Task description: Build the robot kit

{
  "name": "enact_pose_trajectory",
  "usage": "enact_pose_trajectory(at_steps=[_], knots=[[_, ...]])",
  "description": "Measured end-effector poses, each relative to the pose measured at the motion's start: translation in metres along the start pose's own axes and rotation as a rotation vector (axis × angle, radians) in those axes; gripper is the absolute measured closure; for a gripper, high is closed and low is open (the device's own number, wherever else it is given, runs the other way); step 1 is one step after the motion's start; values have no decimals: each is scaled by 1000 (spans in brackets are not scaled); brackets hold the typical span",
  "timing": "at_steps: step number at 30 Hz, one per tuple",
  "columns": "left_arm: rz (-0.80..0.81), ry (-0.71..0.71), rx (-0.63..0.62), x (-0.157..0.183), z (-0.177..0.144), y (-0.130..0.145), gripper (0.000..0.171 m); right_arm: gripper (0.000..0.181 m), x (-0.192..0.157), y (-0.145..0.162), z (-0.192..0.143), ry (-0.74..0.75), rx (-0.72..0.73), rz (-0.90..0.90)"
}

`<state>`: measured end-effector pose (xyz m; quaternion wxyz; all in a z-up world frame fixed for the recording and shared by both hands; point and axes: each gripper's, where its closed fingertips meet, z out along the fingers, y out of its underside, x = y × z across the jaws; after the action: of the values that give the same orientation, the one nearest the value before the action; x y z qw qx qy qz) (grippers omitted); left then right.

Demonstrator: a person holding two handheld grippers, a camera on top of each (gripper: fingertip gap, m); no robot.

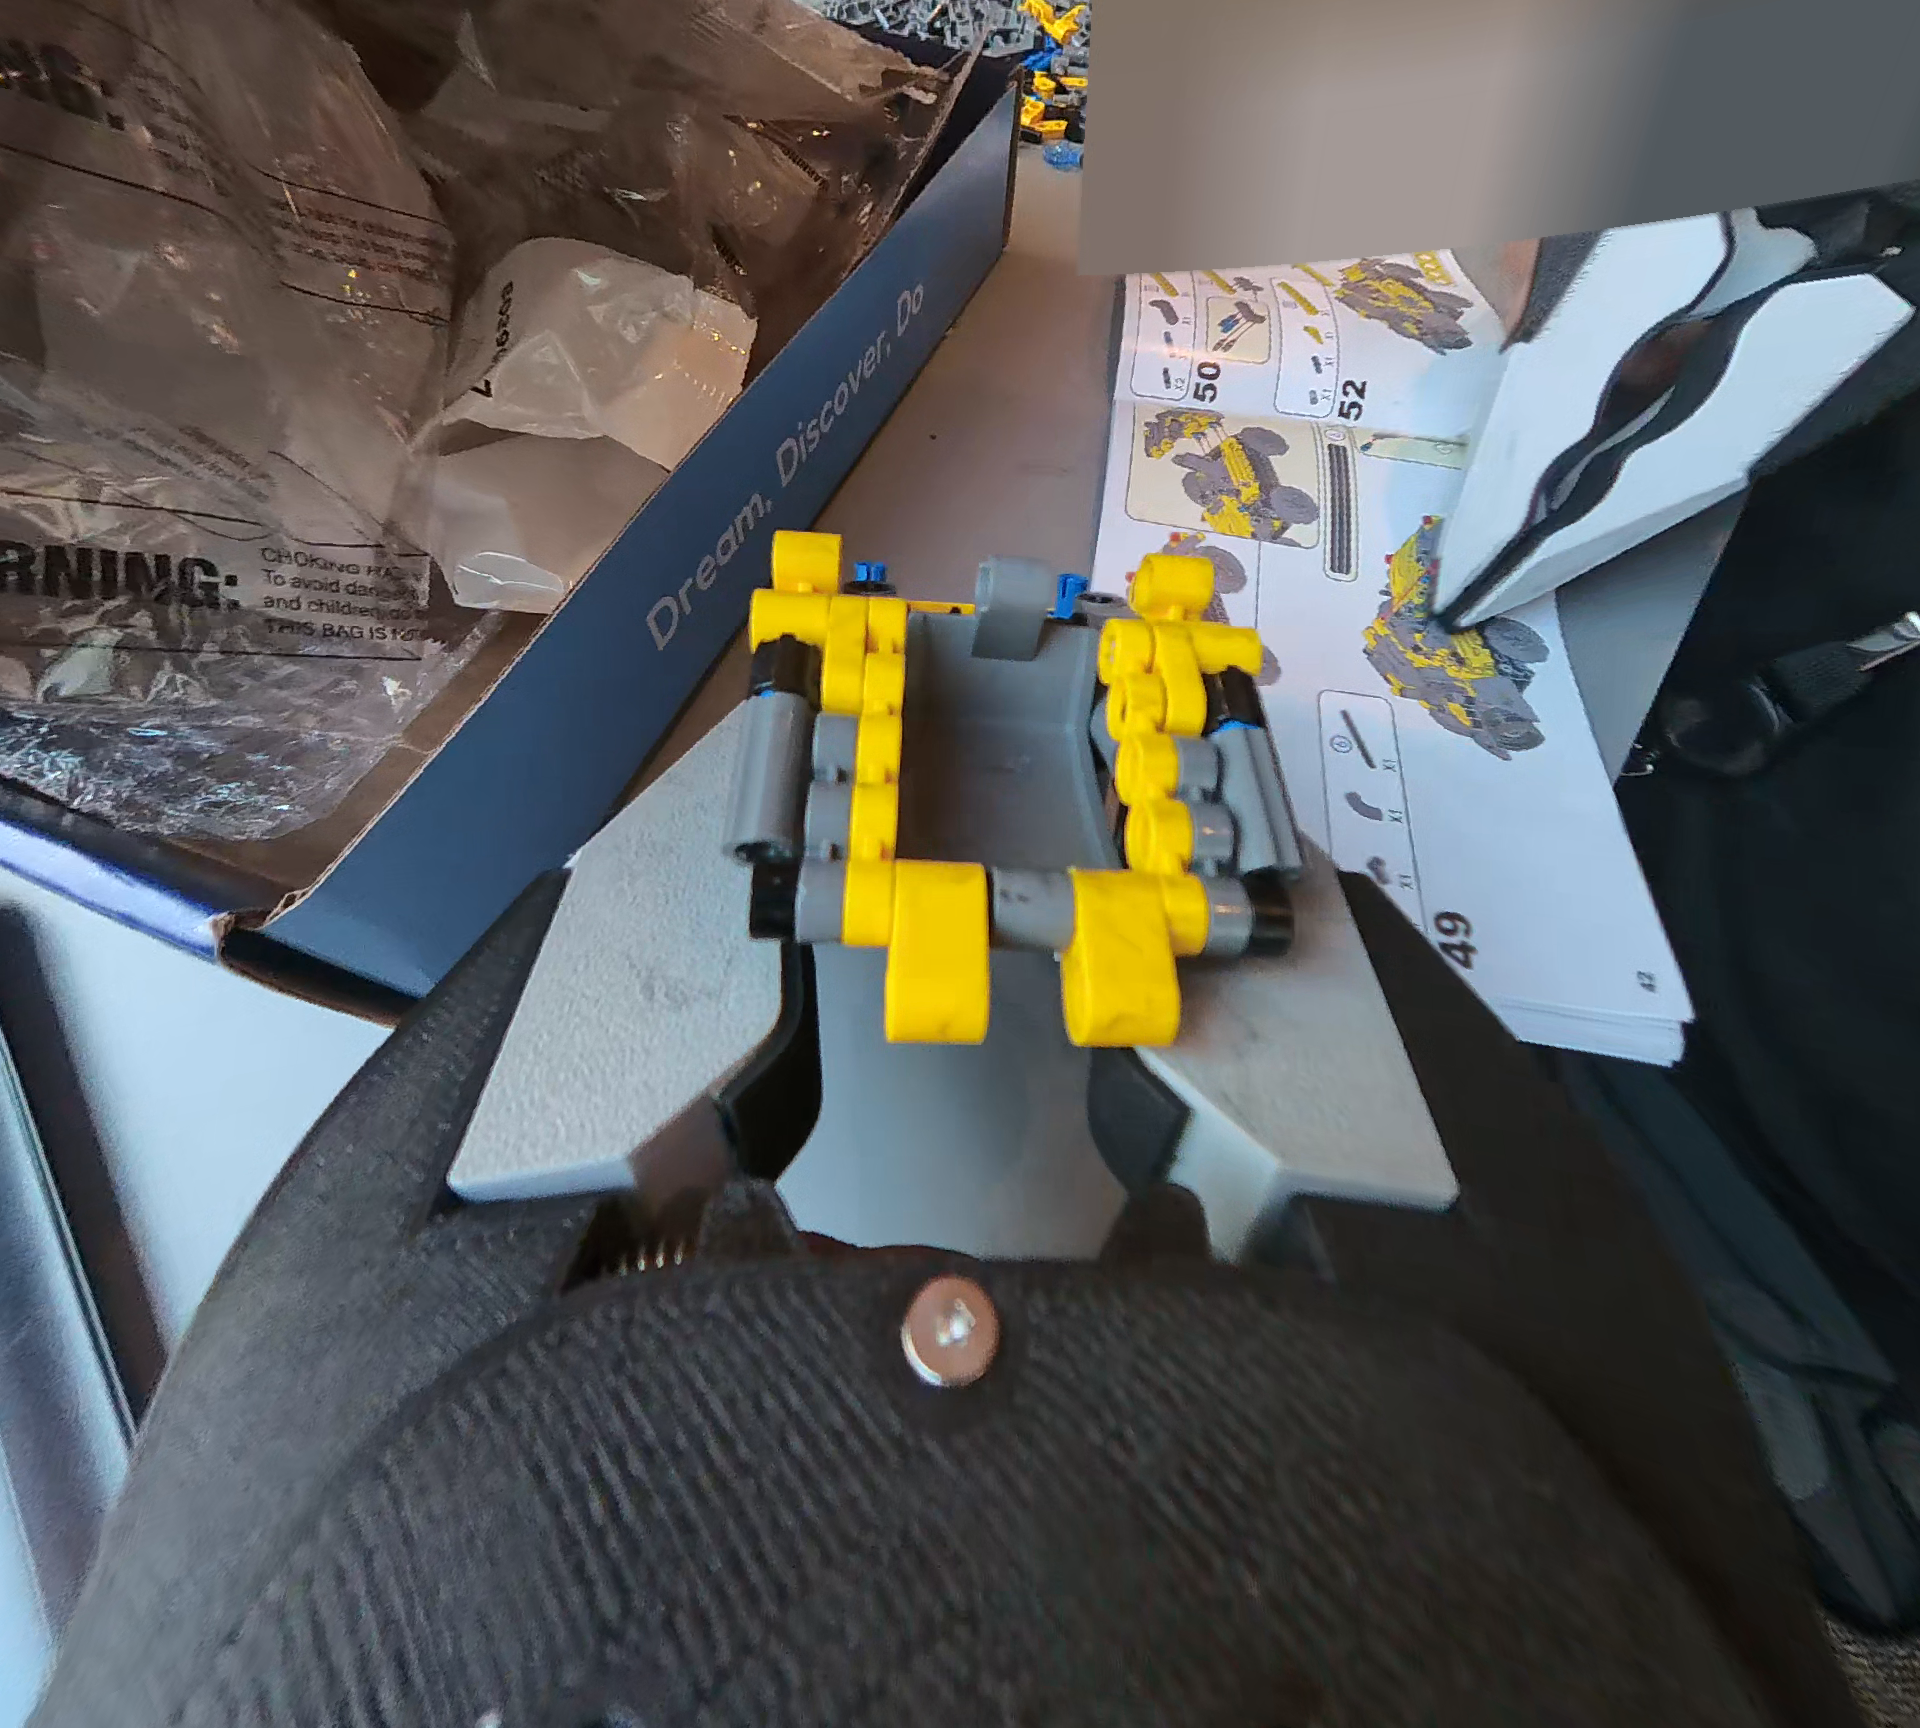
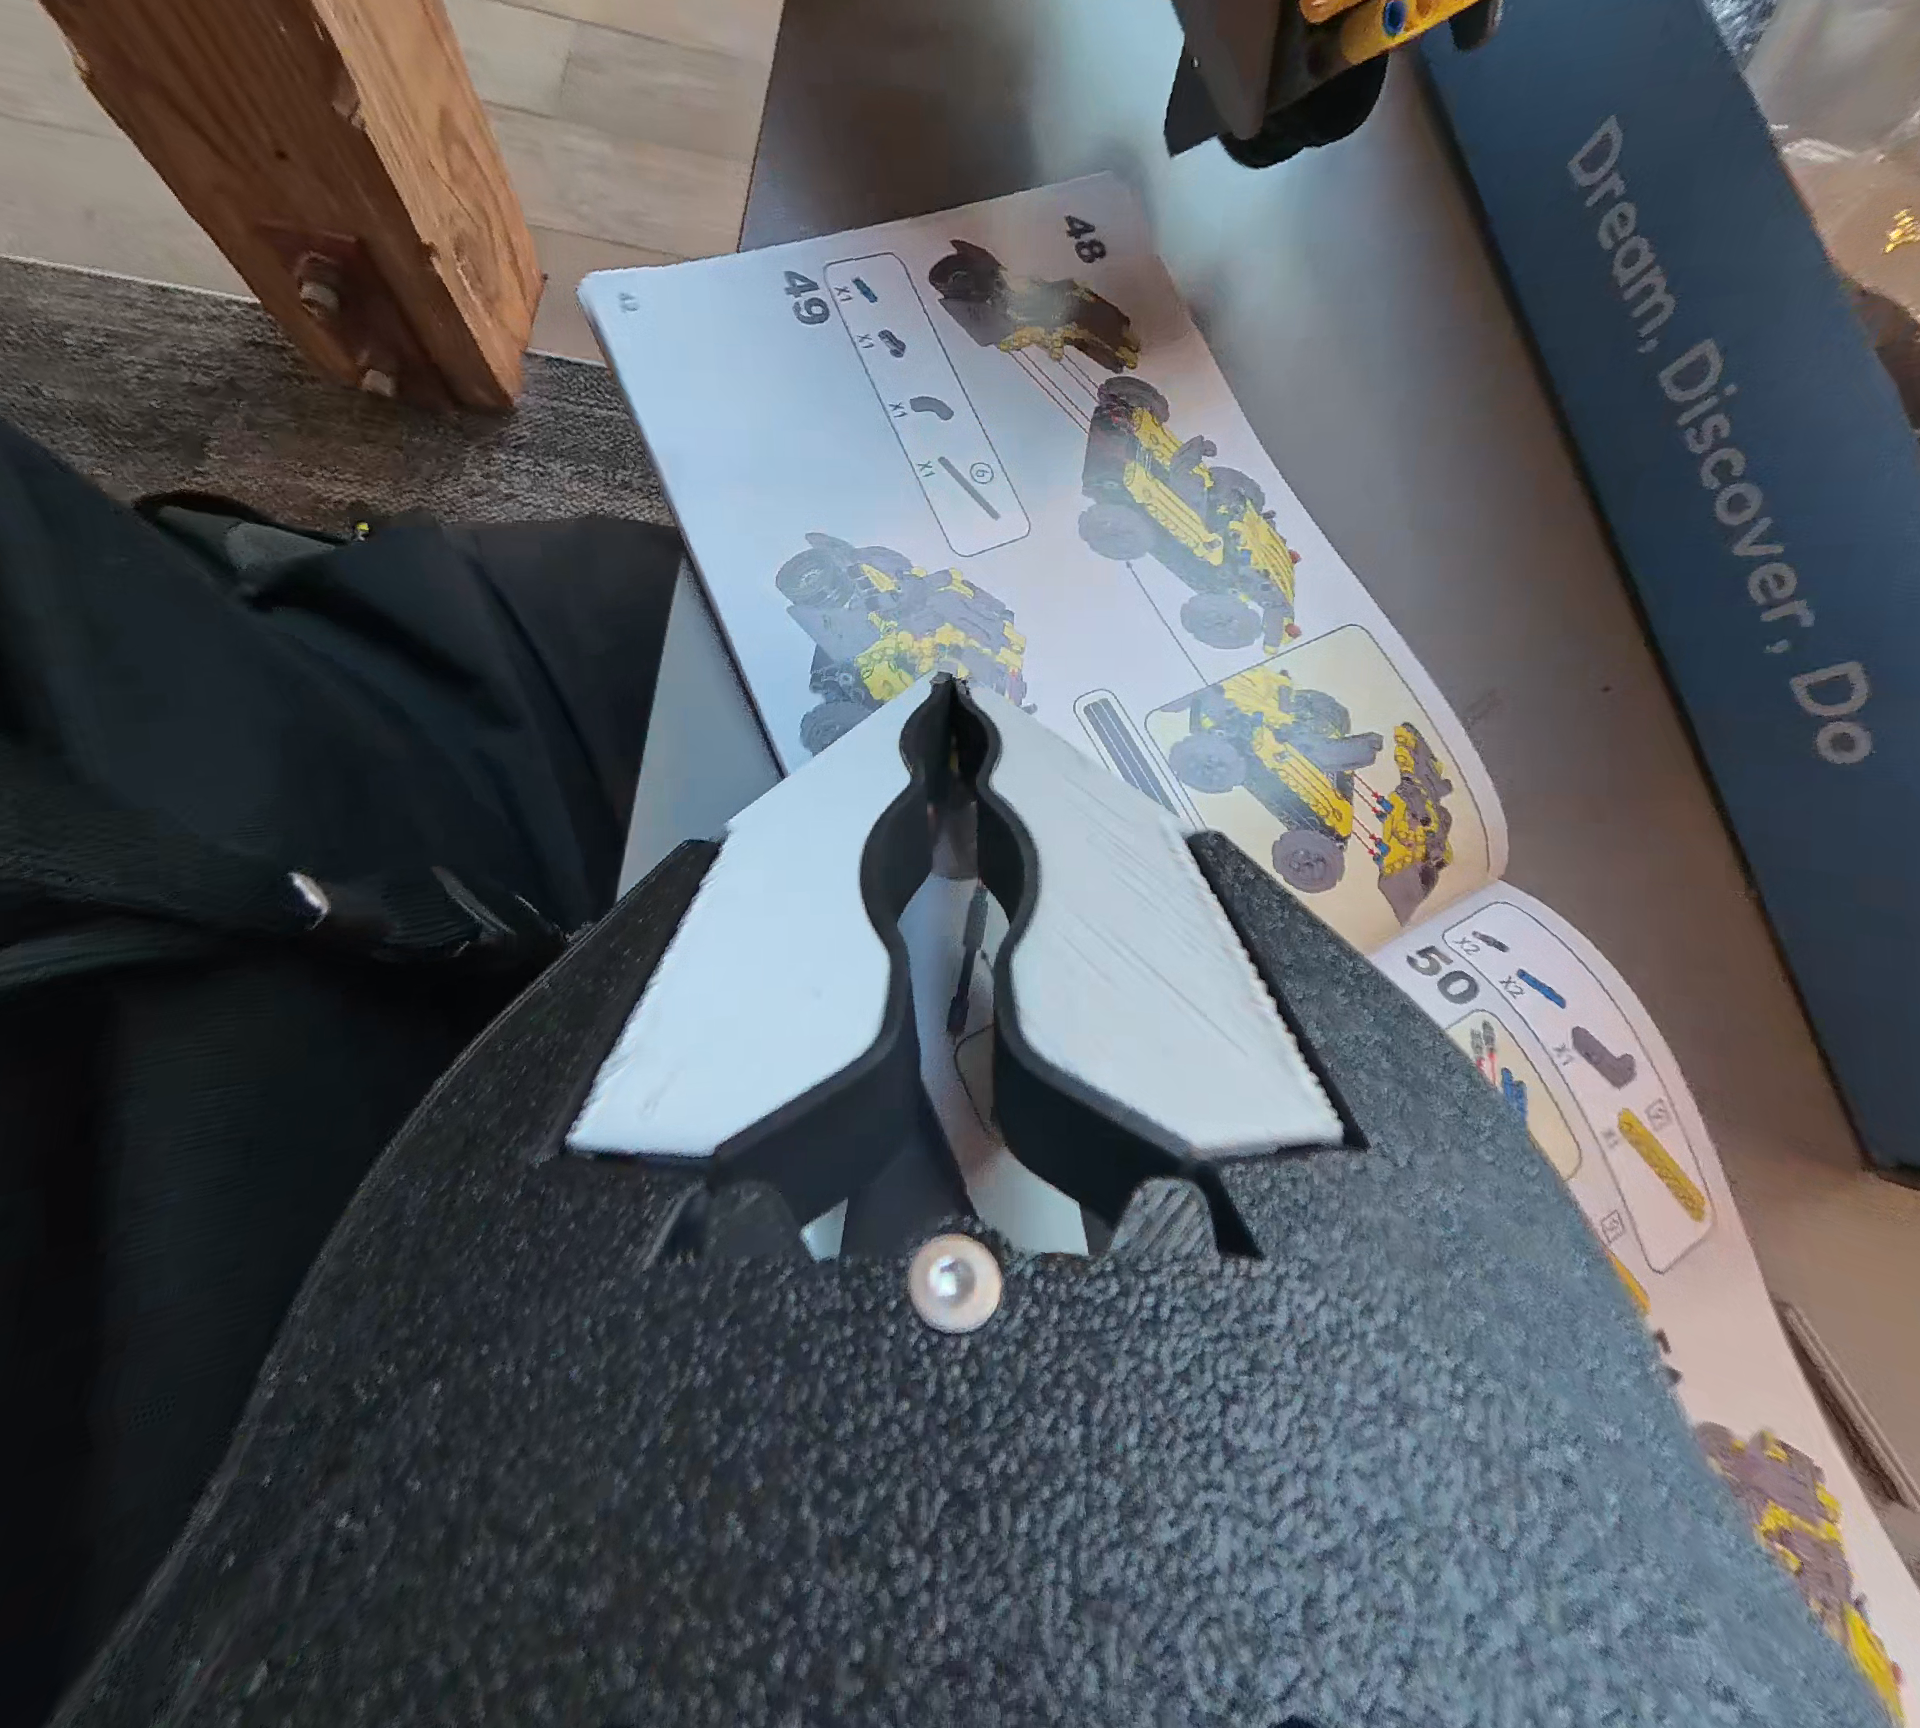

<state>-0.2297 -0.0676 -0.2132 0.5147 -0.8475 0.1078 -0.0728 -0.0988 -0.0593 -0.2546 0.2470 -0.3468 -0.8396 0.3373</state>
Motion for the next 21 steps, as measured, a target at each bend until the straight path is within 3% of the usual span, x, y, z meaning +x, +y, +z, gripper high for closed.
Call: enact_pose_trajectory(at_steps=[8,21], knots=[[39,51,-101,10,10,12,117,181,2,-23,-46,156,286,-13],[32,28,-77,7,8,9,117,181,25,-25,-87,276,470,123]])
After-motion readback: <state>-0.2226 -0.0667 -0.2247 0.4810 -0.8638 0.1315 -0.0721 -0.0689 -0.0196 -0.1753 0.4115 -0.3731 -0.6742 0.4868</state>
